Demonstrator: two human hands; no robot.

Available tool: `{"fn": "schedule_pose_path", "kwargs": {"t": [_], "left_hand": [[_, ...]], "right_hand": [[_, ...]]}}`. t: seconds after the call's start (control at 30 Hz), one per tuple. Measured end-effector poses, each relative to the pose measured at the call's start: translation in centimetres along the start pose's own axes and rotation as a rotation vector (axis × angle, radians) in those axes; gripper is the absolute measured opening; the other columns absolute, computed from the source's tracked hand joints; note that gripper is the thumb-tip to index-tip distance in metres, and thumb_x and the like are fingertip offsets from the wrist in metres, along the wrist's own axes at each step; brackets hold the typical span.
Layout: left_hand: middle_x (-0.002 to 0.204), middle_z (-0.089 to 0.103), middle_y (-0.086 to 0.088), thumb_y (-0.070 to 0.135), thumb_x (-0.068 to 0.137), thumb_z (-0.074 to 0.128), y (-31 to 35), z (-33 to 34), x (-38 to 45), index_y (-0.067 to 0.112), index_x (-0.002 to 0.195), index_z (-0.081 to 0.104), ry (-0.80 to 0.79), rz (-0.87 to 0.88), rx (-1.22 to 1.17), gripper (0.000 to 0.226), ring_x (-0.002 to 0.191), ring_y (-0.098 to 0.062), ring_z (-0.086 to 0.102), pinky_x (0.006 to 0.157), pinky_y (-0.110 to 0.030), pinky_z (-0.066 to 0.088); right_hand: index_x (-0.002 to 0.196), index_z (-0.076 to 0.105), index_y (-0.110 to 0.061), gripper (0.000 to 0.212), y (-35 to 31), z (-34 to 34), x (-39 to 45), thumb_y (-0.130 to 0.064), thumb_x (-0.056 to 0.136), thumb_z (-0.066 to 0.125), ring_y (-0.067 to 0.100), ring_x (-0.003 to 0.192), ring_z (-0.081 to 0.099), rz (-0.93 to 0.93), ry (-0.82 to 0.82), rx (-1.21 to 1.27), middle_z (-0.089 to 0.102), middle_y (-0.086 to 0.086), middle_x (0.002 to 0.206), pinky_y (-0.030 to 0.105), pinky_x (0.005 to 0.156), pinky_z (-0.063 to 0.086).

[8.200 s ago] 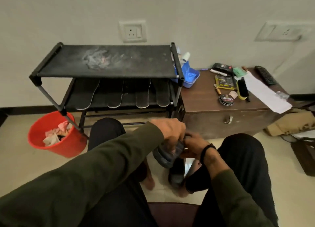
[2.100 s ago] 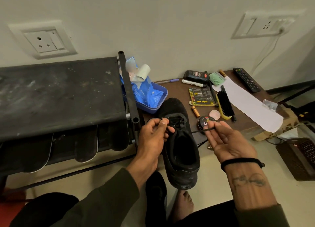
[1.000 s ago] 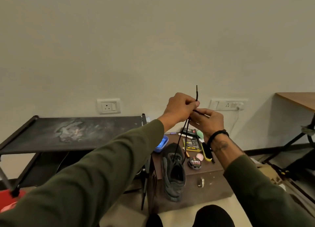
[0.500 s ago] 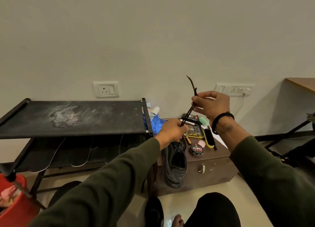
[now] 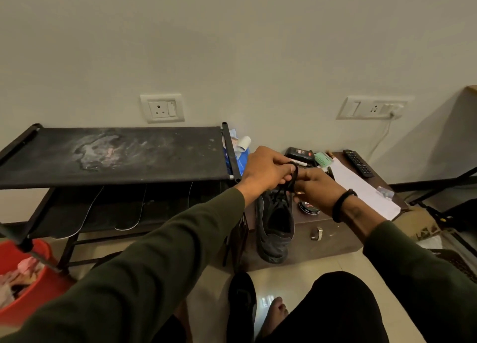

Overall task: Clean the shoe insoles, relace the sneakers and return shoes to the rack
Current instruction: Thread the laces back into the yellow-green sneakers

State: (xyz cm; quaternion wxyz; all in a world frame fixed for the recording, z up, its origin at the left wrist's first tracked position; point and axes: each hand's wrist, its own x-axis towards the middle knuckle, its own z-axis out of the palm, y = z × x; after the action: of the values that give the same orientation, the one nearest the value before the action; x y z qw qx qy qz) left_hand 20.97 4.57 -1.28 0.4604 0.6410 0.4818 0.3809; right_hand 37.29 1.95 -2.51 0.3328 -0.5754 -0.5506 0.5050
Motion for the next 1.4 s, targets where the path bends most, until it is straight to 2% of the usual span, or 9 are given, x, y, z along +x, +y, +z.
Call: {"fn": "schedule_pose_path", "kwargs": {"t": [0.1,0.2,0.43,0.67,0.83,0.93,1.03,1.27,1.4], "left_hand": [[0.079,0.077,-0.010,0.016,0.092,0.074,-0.7,0.2,0.1,0.008,0.110,0.077,0.057,-0.071,-0.063,0.019,0.064,-0.011,0.070,0.063,-0.024,0.061],[0.083,0.077,-0.008,0.016,0.093,0.072,-1.5,0.1,0.0,0.010,0.108,0.077,0.100,-0.098,-0.078,0.016,0.073,-0.014,0.074,0.072,-0.026,0.063],[0.083,0.076,-0.008,0.012,0.092,0.073,-3.3,0.3,-1.6,0.005,0.108,0.076,0.053,-0.172,-0.026,0.018,0.063,-0.005,0.072,0.059,-0.014,0.056],[0.075,0.075,-0.001,0.023,0.088,0.078,-5.9,0.5,-3.7,0.014,0.092,0.081,-0.177,-0.117,0.310,0.010,0.063,-0.005,0.068,0.066,-0.022,0.060],[0.095,0.074,-0.003,0.020,0.094,0.067,-6.8,1.3,-4.9,0.015,0.109,0.078,-0.429,-0.033,0.621,0.020,0.088,-0.015,0.068,0.084,-0.030,0.057],[0.096,0.072,-0.006,0.027,0.096,0.063,-7.3,1.6,-5.1,0.012,0.109,0.076,-0.439,0.005,0.658,0.024,0.087,-0.016,0.064,0.085,-0.037,0.057],[0.102,0.072,-0.004,0.035,0.094,0.067,-7.8,1.4,-5.2,0.015,0.116,0.075,-0.391,0.060,0.645,0.030,0.093,-0.016,0.065,0.086,-0.035,0.056],[0.101,0.072,0.001,0.028,0.096,0.067,-9.7,1.5,-4.8,0.020,0.113,0.075,-0.198,0.095,0.566,0.021,0.091,-0.011,0.064,0.087,-0.033,0.056],[0.113,0.058,-0.005,0.035,0.088,0.074,-10.2,2.0,-3.4,0.029,0.141,0.050,-0.124,0.045,0.576,0.058,0.106,-0.022,0.058,0.097,-0.043,0.053]], "right_hand": [[0.109,0.070,-0.003,0.036,0.6,-0.3,-0.5,-0.003,0.099,0.035,0.019,0.079,0.061,0.121,-0.085,0.334,0.070,0.018,0.108,0.030,0.065,0.048],[0.119,0.069,0.000,0.038,1.5,-1.0,-1.0,-0.028,0.105,0.047,0.018,0.078,0.062,0.135,-0.061,0.416,0.070,0.018,0.105,0.029,0.066,0.050],[0.109,0.074,-0.003,0.021,3.6,-0.4,-1.7,-0.007,0.089,0.071,0.017,0.076,0.066,0.017,0.039,0.123,0.075,0.017,0.100,0.019,0.061,0.056],[0.095,0.066,-0.007,0.016,5.3,0.2,-1.6,-0.006,0.083,0.078,0.010,0.065,0.071,0.064,0.137,-0.281,0.074,0.004,0.073,0.019,0.056,0.054],[0.081,0.066,-0.018,0.012,7.1,1.7,-0.6,-0.014,0.084,0.077,0.015,0.080,0.064,-0.079,0.182,-0.795,0.066,-0.003,0.080,0.032,0.073,0.057],[0.079,0.066,-0.018,0.010,8.4,2.6,0.2,-0.013,0.085,0.073,0.017,0.083,0.059,-0.229,0.212,-0.957,0.065,-0.002,0.085,0.040,0.076,0.055],[0.079,0.065,-0.013,0.010,9.6,3.6,0.8,-0.010,0.084,0.073,0.017,0.090,0.046,-0.352,0.288,-1.047,0.051,0.003,0.099,0.033,0.070,0.051],[0.128,0.037,-0.024,0.077,9.1,4.1,2.7,-0.033,0.070,0.087,0.032,0.114,0.049,0.017,0.492,-1.000,0.044,0.012,0.125,0.044,0.083,0.054],[0.133,0.029,-0.021,0.077,9.6,4.6,3.7,-0.033,0.077,0.081,0.036,0.103,0.063,0.179,0.476,-0.924,0.055,0.014,0.119,0.052,0.077,0.054]]}}
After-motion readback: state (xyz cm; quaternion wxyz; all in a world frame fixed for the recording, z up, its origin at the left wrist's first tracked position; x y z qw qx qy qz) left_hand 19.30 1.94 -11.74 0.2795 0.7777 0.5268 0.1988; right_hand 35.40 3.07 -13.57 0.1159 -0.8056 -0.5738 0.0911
